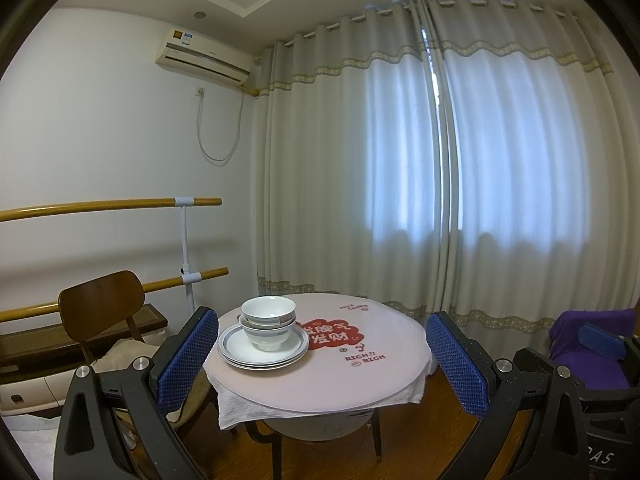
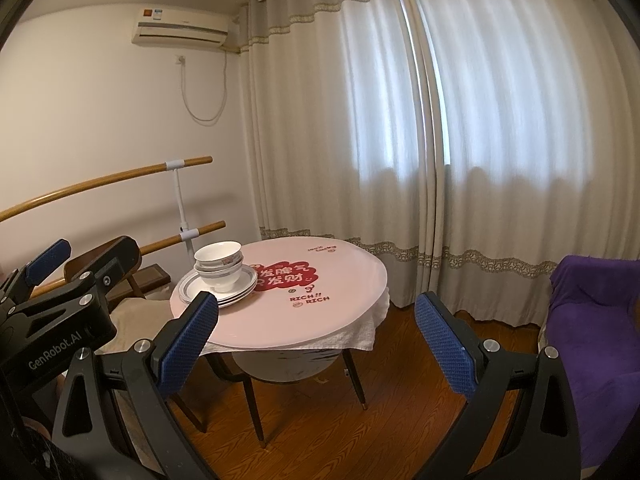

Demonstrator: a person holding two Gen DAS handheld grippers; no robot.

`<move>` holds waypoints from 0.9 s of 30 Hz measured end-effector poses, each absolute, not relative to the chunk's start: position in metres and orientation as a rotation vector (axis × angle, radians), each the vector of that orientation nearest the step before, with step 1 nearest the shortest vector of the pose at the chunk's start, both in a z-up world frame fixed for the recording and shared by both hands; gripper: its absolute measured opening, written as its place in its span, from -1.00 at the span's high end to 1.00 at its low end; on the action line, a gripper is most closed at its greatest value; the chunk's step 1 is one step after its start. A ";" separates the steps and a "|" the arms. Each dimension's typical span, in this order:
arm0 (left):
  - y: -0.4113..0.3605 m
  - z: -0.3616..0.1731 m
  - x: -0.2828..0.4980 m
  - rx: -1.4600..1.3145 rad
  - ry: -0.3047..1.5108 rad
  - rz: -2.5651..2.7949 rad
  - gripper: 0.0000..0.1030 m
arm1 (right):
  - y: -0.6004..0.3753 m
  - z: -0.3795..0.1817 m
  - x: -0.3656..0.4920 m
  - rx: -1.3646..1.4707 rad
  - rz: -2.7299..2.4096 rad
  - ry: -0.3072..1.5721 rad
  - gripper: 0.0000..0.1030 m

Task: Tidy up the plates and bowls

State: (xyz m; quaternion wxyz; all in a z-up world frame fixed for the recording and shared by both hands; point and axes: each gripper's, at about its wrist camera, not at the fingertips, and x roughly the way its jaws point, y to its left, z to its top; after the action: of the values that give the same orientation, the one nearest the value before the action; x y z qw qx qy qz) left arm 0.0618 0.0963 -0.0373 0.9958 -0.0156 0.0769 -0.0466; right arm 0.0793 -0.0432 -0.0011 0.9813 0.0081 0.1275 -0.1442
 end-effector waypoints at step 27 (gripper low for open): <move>0.087 -0.042 0.096 -0.027 0.216 -0.078 -0.99 | -0.049 -0.012 0.107 0.012 -0.290 0.306 -0.95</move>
State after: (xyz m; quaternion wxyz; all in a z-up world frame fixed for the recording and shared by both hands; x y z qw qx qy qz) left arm 0.0960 0.0874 -0.0419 0.9933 -0.0137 0.1080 -0.0390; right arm 0.1072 -0.0487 -0.0117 0.9778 0.0060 0.1520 -0.1439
